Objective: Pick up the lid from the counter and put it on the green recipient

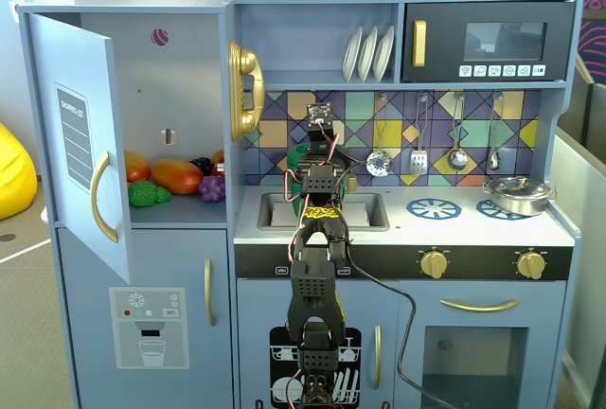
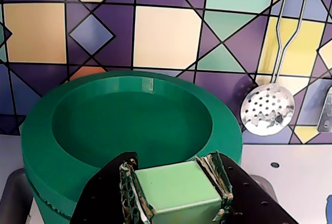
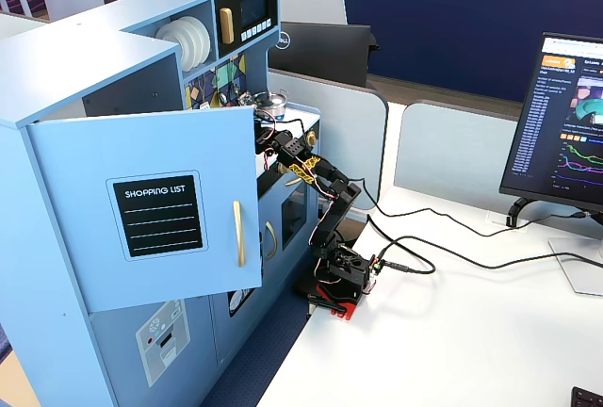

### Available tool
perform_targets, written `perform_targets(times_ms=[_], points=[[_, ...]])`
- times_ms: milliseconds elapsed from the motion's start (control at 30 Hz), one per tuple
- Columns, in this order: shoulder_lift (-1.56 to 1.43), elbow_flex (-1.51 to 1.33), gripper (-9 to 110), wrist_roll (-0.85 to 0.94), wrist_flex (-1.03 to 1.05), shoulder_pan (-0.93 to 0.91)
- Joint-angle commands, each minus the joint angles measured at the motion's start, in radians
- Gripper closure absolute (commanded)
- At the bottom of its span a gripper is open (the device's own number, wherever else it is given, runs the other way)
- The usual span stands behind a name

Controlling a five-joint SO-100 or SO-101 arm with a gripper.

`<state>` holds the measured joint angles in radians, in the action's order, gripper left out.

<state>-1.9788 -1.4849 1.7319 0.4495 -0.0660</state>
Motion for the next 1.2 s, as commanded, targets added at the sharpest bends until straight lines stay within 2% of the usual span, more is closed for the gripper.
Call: perform_targets(times_ms=[0,333,800,1100,1167], points=[[-0.023,0.005,102,0.023,-0.035,-0.009],[-0.051,-0.043,101,0.028,-0.043,0.002],[-0.055,-0.002,77,-0.052,-0.066,0.034],[-0.069,0.020,74,-0.048,-0.066,0.038],[-0.072,0.031,69,-0.078,-0.067,0.035]])
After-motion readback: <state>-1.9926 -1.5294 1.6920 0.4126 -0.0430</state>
